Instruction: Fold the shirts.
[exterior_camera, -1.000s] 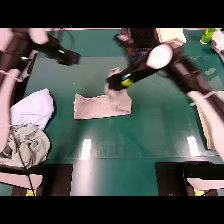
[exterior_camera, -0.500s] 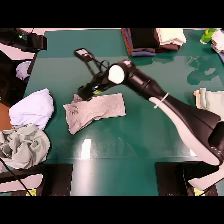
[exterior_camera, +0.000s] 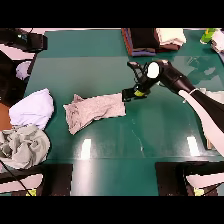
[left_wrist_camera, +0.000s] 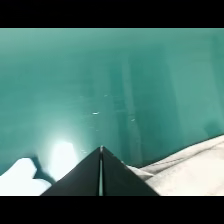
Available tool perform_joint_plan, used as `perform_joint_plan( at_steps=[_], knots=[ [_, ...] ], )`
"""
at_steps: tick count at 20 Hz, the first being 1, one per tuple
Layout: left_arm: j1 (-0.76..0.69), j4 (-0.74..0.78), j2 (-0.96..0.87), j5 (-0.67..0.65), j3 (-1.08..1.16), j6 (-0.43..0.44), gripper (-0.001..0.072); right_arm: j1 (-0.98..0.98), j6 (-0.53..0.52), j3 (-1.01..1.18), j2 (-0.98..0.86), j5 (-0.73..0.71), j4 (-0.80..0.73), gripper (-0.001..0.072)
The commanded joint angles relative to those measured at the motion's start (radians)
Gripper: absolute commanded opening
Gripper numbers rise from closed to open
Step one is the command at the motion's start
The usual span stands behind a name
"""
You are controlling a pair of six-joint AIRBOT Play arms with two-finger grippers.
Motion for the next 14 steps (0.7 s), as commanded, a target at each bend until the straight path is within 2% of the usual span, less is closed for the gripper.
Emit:
perform_joint_plan(
  at_steps=[1,7,8,9,10,11,12,13,14],
  knots=[
    [0.001,-0.022,0.0,0.004,0.0,0.0,0.0028,-0.019,0.024,-0.074,-0.05,-0.057,0.125,0.0697],
    [0.001,-0.027,0.0,-0.026,0.0,0.0,0.0028,0.014,0.024,-0.07,-0.146,-0.194,0.234,0.0692],
    [0.001,-0.029,0.0,-0.029,0.0,0.0,0.0028,0.016,0.024,-0.055,-0.154,-0.192,0.227,0.0648],
    [0.001,-0.033,0.0,-0.028,0.0,0.0,0.0028,0.022,0.024,-0.035,-0.163,-0.188,0.226,0.0589],
    [0.001,-0.04,0.0,-0.028,0.0,0.0,0.0028,0.024,0.023,-0.011,-0.171,-0.19,0.219,0.0484],
    [0.001,-0.044,0.0,-0.029,0.0,0.0,0.0028,0.032,0.017,0.012,-0.177,-0.195,0.219,0.0341],
    [0.001,-0.051,0.0,-0.029,0.0,0.0,0.0027,0.037,-0.011,0.034,-0.182,-0.198,0.216,0.0149],
    [-0.002,-0.059,0.0,-0.029,0.0,0.0,0.0027,0.043,-0.044,0.053,-0.183,-0.203,0.215,0.0016],
    [-0.004,-0.061,0.0,-0.031,0.0,0.0,0.0027,0.042,-0.039,0.078,-0.182,-0.194,0.188,0.0015]
  ],
)
